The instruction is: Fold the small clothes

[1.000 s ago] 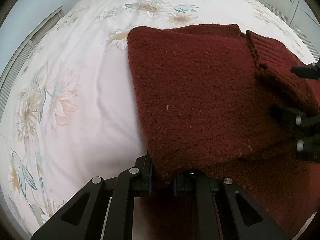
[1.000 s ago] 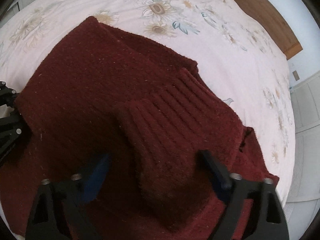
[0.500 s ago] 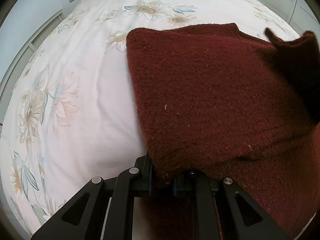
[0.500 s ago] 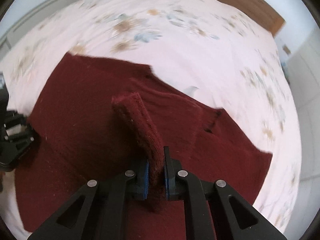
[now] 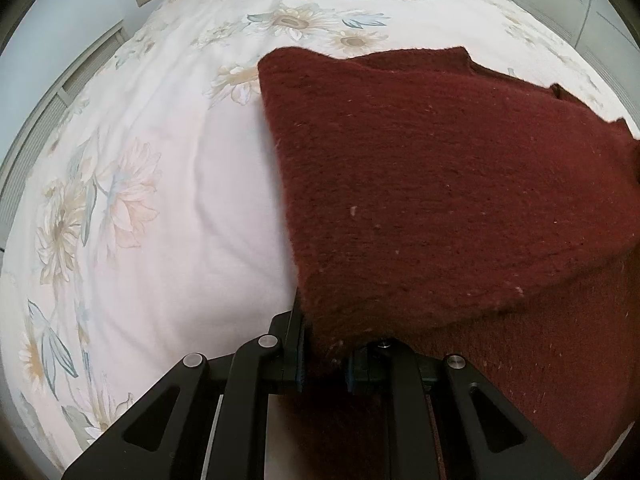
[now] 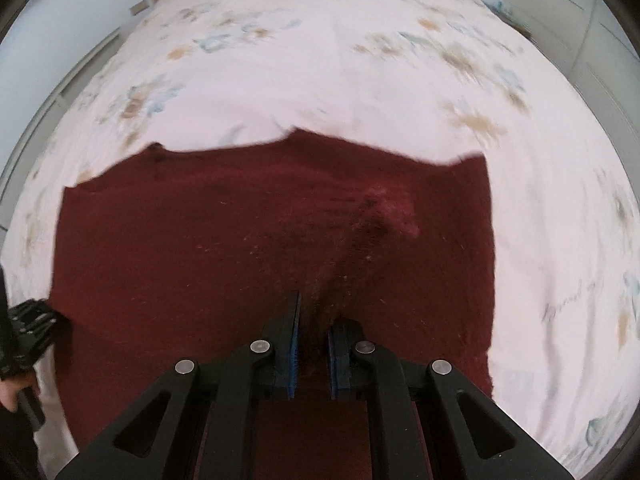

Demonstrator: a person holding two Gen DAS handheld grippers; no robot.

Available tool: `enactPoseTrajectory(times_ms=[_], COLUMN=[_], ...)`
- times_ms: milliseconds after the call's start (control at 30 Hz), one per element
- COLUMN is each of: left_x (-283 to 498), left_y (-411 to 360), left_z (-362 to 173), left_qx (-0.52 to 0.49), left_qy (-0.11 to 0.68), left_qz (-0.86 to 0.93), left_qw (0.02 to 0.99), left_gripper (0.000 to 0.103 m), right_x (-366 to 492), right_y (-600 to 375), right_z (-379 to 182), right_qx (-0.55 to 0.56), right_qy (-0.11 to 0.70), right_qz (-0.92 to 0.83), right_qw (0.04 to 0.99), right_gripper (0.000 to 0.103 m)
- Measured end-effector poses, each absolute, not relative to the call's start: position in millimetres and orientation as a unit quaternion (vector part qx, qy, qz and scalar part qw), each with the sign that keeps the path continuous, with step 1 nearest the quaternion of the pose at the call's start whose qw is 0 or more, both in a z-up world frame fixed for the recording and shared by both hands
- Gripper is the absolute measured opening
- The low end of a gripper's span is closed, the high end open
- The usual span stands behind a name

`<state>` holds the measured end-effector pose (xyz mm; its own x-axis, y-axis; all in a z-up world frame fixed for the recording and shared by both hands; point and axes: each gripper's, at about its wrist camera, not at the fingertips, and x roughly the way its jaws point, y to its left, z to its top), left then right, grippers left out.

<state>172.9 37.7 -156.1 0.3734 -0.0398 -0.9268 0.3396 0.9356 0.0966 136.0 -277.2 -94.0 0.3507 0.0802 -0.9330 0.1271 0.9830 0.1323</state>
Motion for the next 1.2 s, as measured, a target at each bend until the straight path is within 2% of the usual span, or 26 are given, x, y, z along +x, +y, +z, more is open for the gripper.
enactPoseTrajectory(times_ms=[167, 467, 533, 567, 600, 667, 700, 733, 767, 800, 833, 867, 900, 967, 1200], left_x=[170, 167, 167, 166, 165, 160, 158, 156, 155, 153, 151, 152, 150, 145, 142], left_y=[38, 45, 43, 42, 42, 40, 42, 43, 47, 50, 54, 60, 63, 64, 22], left_z=[-157, -155, -155, -154, -152, -150, -147, -146, -143, -140, -136, -129, -122, -108, -70], left_qx=[0.148, 0.152, 0.153, 0.159, 0.165, 0.171, 0.173, 0.174, 0.175, 0.172, 0.163, 0.151, 0.14, 0.131, 0.112], left_qy=[0.546, 0.55, 0.551, 0.55, 0.548, 0.546, 0.546, 0.546, 0.546, 0.548, 0.551, 0.551, 0.549, 0.54, 0.493], left_qz=[-0.115, -0.117, -0.111, -0.106, -0.103, -0.096, -0.094, -0.092, -0.087, -0.081, -0.08, -0.082, -0.086, -0.087, -0.12], left_qw=[0.816, 0.813, 0.813, 0.813, 0.813, 0.814, 0.814, 0.815, 0.815, 0.814, 0.814, 0.816, 0.82, 0.827, 0.854], left_gripper=[0.013, 0.015, 0.015, 0.019, 0.021, 0.031, 0.034, 0.043, 0.06, 0.071, 0.088, 0.093, 0.094, 0.102, 0.102], right_x=[132, 119, 119, 117, 117, 116, 114, 112, 109, 105, 102, 100, 96, 91, 82], right_y=[-275, -268, -266, -268, -268, -269, -270, -271, -273, -276, -278, -281, -283, -288, -275], right_z=[-120, -123, -126, -126, -126, -124, -121, -120, -117, -114, -112, -110, -108, -106, -79], right_qx=[0.112, 0.095, 0.092, 0.091, 0.089, 0.078, 0.07, 0.065, 0.055, 0.051, 0.049, 0.046, 0.043, 0.039, 0.008], right_qy=[0.585, 0.578, 0.579, 0.578, 0.576, 0.574, 0.573, 0.572, 0.569, 0.564, 0.56, 0.558, 0.557, 0.554, 0.514], right_qz=[-0.013, -0.021, -0.023, -0.021, -0.022, -0.028, -0.032, -0.036, -0.045, -0.048, -0.048, -0.048, -0.051, -0.054, -0.059], right_qw=[0.803, 0.81, 0.81, 0.81, 0.812, 0.814, 0.816, 0.817, 0.819, 0.823, 0.825, 0.827, 0.828, 0.83, 0.856], right_gripper=[0.011, 0.011, 0.015, 0.016, 0.024, 0.039, 0.057, 0.073, 0.078, 0.08, 0.08, 0.081, 0.084, 0.085, 0.093])
